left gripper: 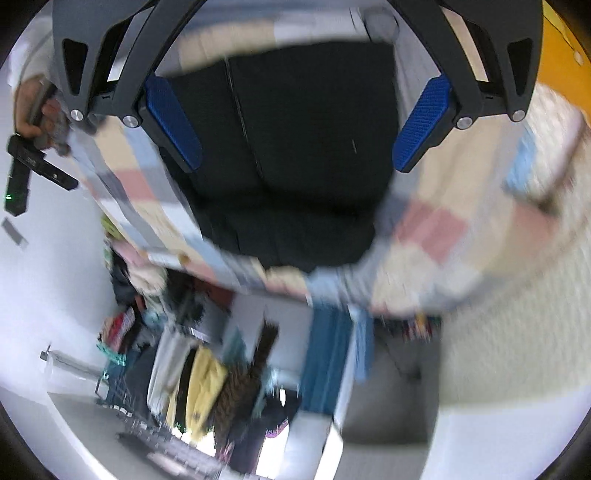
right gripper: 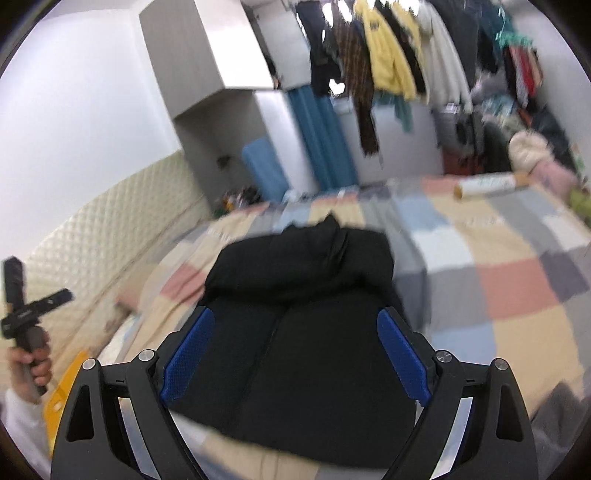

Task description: Fold large clothes

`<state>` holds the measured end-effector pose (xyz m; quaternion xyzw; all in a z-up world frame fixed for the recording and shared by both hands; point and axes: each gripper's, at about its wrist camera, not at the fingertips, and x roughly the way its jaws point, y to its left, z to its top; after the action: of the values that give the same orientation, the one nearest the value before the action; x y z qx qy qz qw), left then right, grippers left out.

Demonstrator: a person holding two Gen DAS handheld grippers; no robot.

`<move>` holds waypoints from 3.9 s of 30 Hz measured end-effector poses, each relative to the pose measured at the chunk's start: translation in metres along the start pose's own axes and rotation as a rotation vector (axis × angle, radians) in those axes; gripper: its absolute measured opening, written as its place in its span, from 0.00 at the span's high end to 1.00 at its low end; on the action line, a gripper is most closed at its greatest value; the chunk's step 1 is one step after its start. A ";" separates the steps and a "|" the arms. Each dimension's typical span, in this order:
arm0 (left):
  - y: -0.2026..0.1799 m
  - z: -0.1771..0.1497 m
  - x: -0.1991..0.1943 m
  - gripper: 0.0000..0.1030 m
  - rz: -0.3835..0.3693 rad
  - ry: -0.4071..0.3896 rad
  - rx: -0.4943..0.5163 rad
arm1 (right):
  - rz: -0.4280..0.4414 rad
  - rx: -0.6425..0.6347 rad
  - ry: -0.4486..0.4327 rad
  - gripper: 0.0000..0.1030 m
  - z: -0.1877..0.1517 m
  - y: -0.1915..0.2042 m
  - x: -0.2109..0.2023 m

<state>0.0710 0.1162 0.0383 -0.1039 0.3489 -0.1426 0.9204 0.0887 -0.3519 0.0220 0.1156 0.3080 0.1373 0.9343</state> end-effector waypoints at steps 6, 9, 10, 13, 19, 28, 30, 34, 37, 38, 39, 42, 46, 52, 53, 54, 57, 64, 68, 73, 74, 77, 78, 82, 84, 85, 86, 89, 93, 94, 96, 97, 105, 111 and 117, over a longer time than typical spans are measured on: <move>0.060 -0.044 0.054 0.03 -0.044 0.220 -0.149 | 0.090 0.124 0.203 0.35 -0.040 -0.048 0.019; 0.087 -0.064 0.086 0.08 -0.065 0.315 -0.239 | 0.114 0.183 0.335 0.40 -0.062 -0.077 0.044; 0.096 -0.070 0.097 0.09 -0.073 0.346 -0.267 | 0.122 0.201 0.376 0.40 -0.071 -0.085 0.052; 0.117 -0.087 0.123 0.12 -0.108 0.423 -0.339 | 0.135 0.254 0.491 0.40 -0.095 -0.108 0.077; 0.134 -0.105 0.158 0.17 -0.166 0.531 -0.407 | 0.111 0.310 0.633 0.40 -0.130 -0.146 0.115; 0.147 -0.114 0.189 0.17 -0.187 0.630 -0.476 | 0.157 0.378 0.722 0.37 -0.157 -0.175 0.153; 0.153 -0.116 0.197 0.17 -0.161 0.649 -0.487 | 0.165 0.392 0.733 0.35 -0.159 -0.180 0.158; 0.158 -0.126 0.212 0.17 -0.138 0.727 -0.517 | 0.219 0.400 0.751 0.32 -0.162 -0.178 0.174; 0.147 -0.124 0.214 0.17 -0.201 0.734 -0.477 | 0.263 0.362 0.748 0.32 -0.156 -0.167 0.178; 0.141 -0.122 0.212 0.17 -0.227 0.723 -0.454 | 0.279 0.346 0.743 0.32 -0.153 -0.165 0.177; 0.134 -0.118 0.209 0.17 -0.266 0.704 -0.435 | 0.317 0.320 0.728 0.32 -0.147 -0.159 0.175; 0.125 -0.111 0.201 0.17 -0.339 0.655 -0.400 | 0.398 0.280 0.675 0.32 -0.136 -0.151 0.170; 0.132 -0.119 0.214 0.18 -0.326 0.707 -0.440 | 0.398 0.270 0.702 0.32 -0.144 -0.151 0.184; 0.128 -0.123 0.229 0.26 -0.273 0.768 -0.434 | 0.369 0.281 0.777 0.32 -0.152 -0.152 0.203; 0.123 -0.121 0.226 0.30 -0.280 0.760 -0.420 | 0.376 0.269 0.774 0.33 -0.148 -0.150 0.200; 0.122 -0.120 0.225 0.31 -0.286 0.753 -0.414 | 0.392 0.239 0.762 0.37 -0.141 -0.142 0.197; 0.115 -0.118 0.221 0.43 -0.293 0.726 -0.419 | 0.383 0.165 0.734 0.64 -0.126 -0.125 0.188; 0.126 -0.104 0.187 0.86 -0.289 0.609 -0.494 | 0.237 0.081 0.631 0.93 -0.095 -0.104 0.158; 0.124 -0.085 0.152 0.92 -0.310 0.516 -0.486 | 0.217 0.051 0.535 0.93 -0.073 -0.092 0.124; 0.125 -0.076 0.105 0.94 -0.328 0.407 -0.510 | 0.218 0.045 0.447 0.94 -0.055 -0.084 0.084; 0.125 -0.077 0.092 0.94 -0.331 0.384 -0.513 | 0.219 0.036 0.429 0.94 -0.053 -0.081 0.073; 0.122 -0.082 0.069 0.94 -0.330 0.353 -0.523 | 0.233 0.032 0.385 0.94 -0.049 -0.075 0.050; 0.114 -0.083 0.062 0.94 -0.326 0.344 -0.517 | 0.235 0.028 0.377 0.94 -0.048 -0.074 0.046; 0.096 -0.091 0.024 0.94 -0.329 0.320 -0.482 | 0.246 0.014 0.327 0.94 -0.050 -0.066 0.013; 0.090 -0.095 0.010 0.94 -0.327 0.324 -0.474 | 0.254 0.023 0.304 0.94 -0.052 -0.062 0.000; 0.083 -0.094 0.006 0.94 -0.322 0.328 -0.469 | 0.265 0.026 0.297 0.94 -0.055 -0.059 -0.013; 0.081 -0.097 -0.004 0.94 -0.316 0.338 -0.462 | 0.271 0.036 0.285 0.94 -0.059 -0.056 -0.026; 0.070 -0.099 -0.023 0.94 -0.292 0.358 -0.434 | 0.274 0.053 0.267 0.94 -0.074 -0.040 -0.052; 0.059 -0.105 -0.052 0.94 -0.280 0.352 -0.416 | 0.272 0.074 0.221 0.94 -0.084 -0.026 -0.095; 0.055 -0.105 -0.060 0.94 -0.285 0.338 -0.414 | 0.270 0.082 0.210 0.94 -0.084 -0.023 -0.102; 0.051 -0.103 -0.067 0.94 -0.290 0.322 -0.399 | 0.267 0.102 0.189 0.94 -0.082 -0.020 -0.115; 0.049 -0.102 -0.069 0.94 -0.290 0.317 -0.394 | 0.265 0.103 0.181 0.94 -0.079 -0.019 -0.117; 0.063 -0.103 -0.054 0.93 -0.296 0.330 -0.399 | 0.262 0.153 0.154 0.94 -0.077 -0.030 -0.114; 0.061 -0.073 -0.036 0.93 -0.256 0.338 -0.364 | 0.252 0.166 0.150 0.94 -0.057 -0.041 -0.088; 0.062 -0.028 -0.008 0.92 -0.215 0.317 -0.347 | 0.246 0.234 0.126 0.94 -0.017 -0.062 -0.055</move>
<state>0.0583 0.1743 0.0050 -0.2729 0.4950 -0.1921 0.8022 0.0477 -0.4256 0.0200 0.2517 0.3635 0.2208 0.8694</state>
